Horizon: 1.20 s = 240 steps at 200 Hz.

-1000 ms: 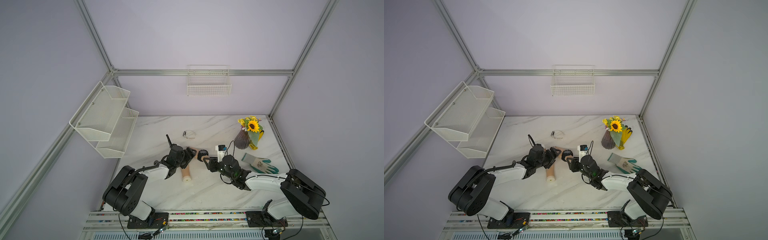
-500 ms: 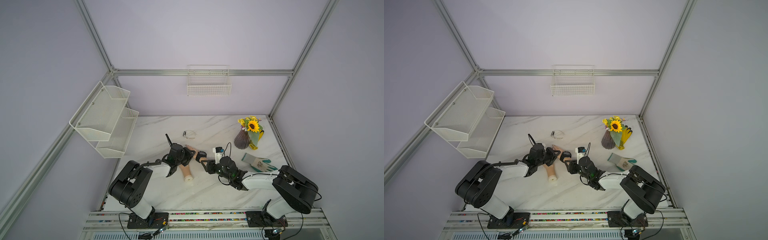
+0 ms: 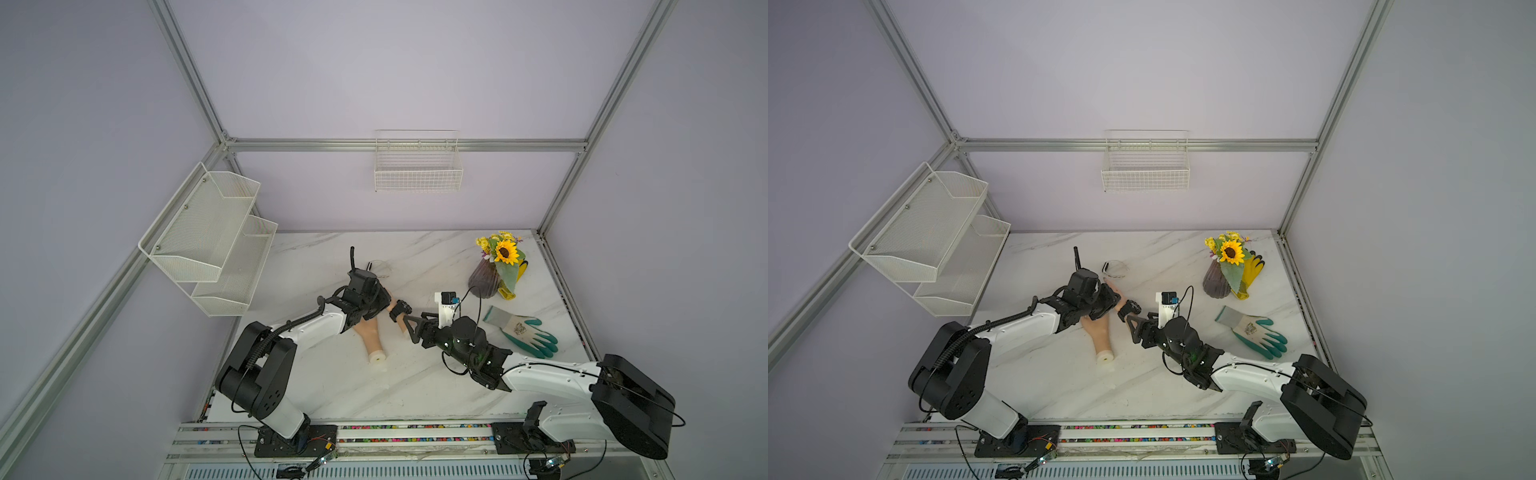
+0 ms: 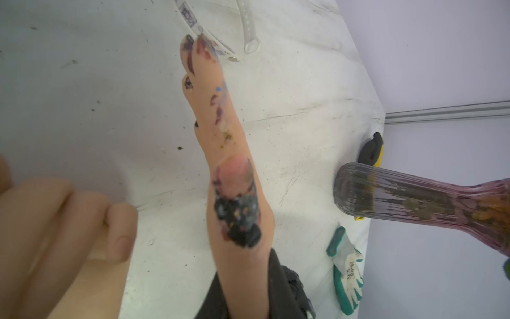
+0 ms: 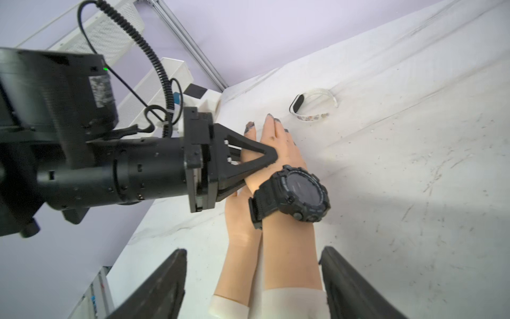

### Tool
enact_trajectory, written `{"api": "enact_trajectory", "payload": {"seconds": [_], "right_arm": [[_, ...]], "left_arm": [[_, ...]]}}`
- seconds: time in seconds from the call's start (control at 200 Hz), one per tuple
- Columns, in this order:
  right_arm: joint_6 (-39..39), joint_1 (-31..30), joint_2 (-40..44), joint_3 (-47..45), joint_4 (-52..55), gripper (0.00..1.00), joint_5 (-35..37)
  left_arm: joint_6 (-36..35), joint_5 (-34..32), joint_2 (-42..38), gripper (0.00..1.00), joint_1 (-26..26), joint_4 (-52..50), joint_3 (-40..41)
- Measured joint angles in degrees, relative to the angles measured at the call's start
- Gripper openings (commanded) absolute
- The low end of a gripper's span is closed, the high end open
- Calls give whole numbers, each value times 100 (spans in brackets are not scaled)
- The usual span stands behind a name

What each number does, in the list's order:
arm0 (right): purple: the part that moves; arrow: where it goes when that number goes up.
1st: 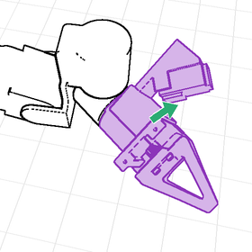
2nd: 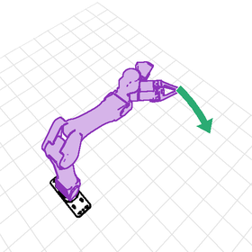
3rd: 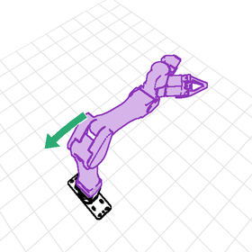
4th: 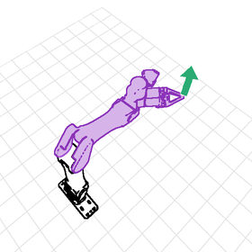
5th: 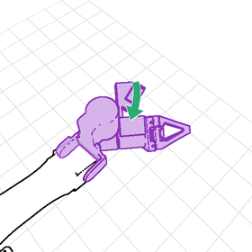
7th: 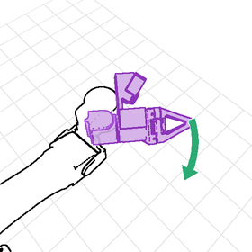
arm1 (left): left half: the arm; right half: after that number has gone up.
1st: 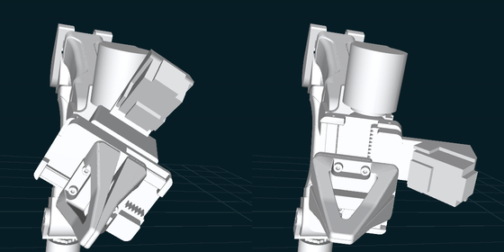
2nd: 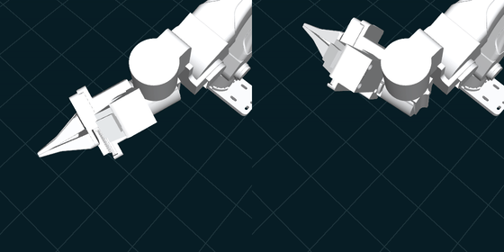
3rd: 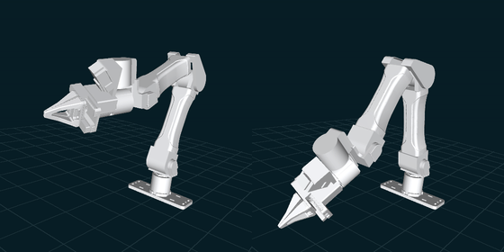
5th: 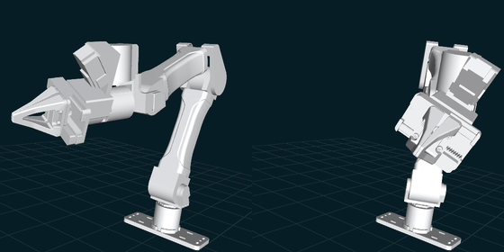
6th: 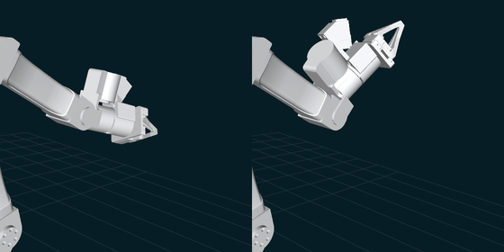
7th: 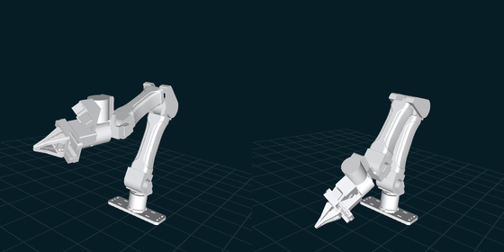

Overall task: Take off the watch
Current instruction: Place the hand at the center of the board.

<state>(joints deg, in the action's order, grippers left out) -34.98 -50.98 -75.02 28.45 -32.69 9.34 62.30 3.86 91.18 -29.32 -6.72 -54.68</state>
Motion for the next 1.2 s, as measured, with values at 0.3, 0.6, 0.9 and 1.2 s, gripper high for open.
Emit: {"api": "enact_trajectory", "payload": {"seconds": [0.3,0.6,0.9,1.2], "right_arm": [[501,-109,-1043,393,24,70,-7],[442,-120,-2011,780,17,43,-164],[173,-122,-2446,990,-13,40,-411],[-262,-94,-2218,568,-76,21,-682]], "left_arm": [[-632,-409,328,0,-306,-1237,-949],[-1108,-870,592,0,-463,-1943,-1394],[-1508,-1093,817,3,-544,-2225,-1611],[-1722,-942,778,77,-693,-2083,-1685]]}}
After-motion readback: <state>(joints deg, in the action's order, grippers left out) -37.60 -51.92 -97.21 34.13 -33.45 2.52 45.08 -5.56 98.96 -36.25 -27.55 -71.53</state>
